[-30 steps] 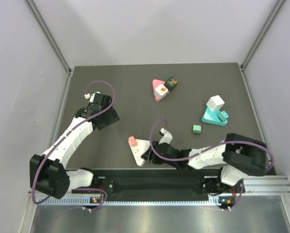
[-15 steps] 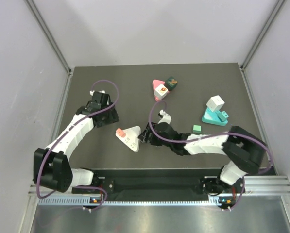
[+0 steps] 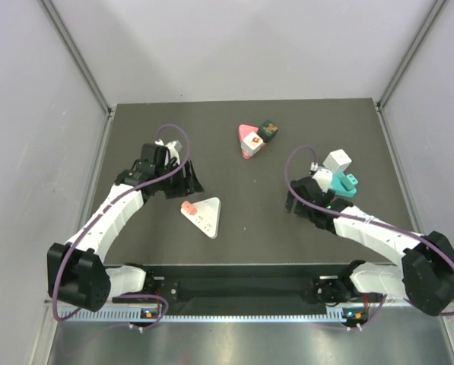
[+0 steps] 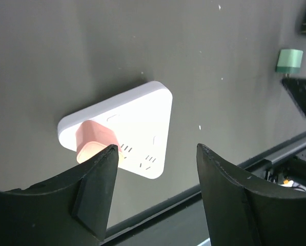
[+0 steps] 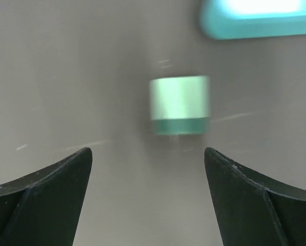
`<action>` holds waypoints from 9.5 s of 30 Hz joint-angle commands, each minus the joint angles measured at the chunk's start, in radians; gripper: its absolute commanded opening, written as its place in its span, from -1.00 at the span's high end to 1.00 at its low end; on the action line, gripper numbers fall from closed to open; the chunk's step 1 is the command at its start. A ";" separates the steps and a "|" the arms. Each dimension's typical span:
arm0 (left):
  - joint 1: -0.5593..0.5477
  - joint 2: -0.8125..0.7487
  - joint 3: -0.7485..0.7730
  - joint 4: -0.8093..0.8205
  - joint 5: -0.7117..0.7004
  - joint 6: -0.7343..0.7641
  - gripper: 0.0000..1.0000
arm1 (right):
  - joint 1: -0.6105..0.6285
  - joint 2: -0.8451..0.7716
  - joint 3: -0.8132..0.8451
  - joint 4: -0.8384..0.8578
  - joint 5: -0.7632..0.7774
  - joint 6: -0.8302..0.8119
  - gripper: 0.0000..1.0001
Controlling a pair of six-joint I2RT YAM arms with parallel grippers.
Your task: Insert the plug
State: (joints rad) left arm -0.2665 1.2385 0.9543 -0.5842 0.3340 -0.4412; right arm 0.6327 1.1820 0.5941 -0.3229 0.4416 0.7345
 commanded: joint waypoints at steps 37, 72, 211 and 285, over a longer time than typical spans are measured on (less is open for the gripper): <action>-0.210 0.071 0.135 0.107 0.405 -0.043 -0.28 | 0.031 -0.211 -0.126 0.573 -0.810 -0.475 1.00; -0.352 0.153 -0.097 0.570 0.468 -0.511 1.00 | 0.209 -0.173 -0.076 0.636 -0.667 -0.460 0.11; -0.783 0.328 0.201 -0.684 -1.053 -1.435 1.00 | 0.177 -0.541 -0.284 0.501 -0.590 -0.448 -0.99; -0.798 0.433 0.242 -0.717 -0.991 -1.409 1.00 | 0.176 -0.541 -0.289 0.493 -0.593 -0.445 -1.00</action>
State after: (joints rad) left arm -1.0565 1.6428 1.2190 -1.3037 -0.7059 -1.8633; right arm 0.8150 0.6563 0.3065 0.1558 -0.1410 0.2958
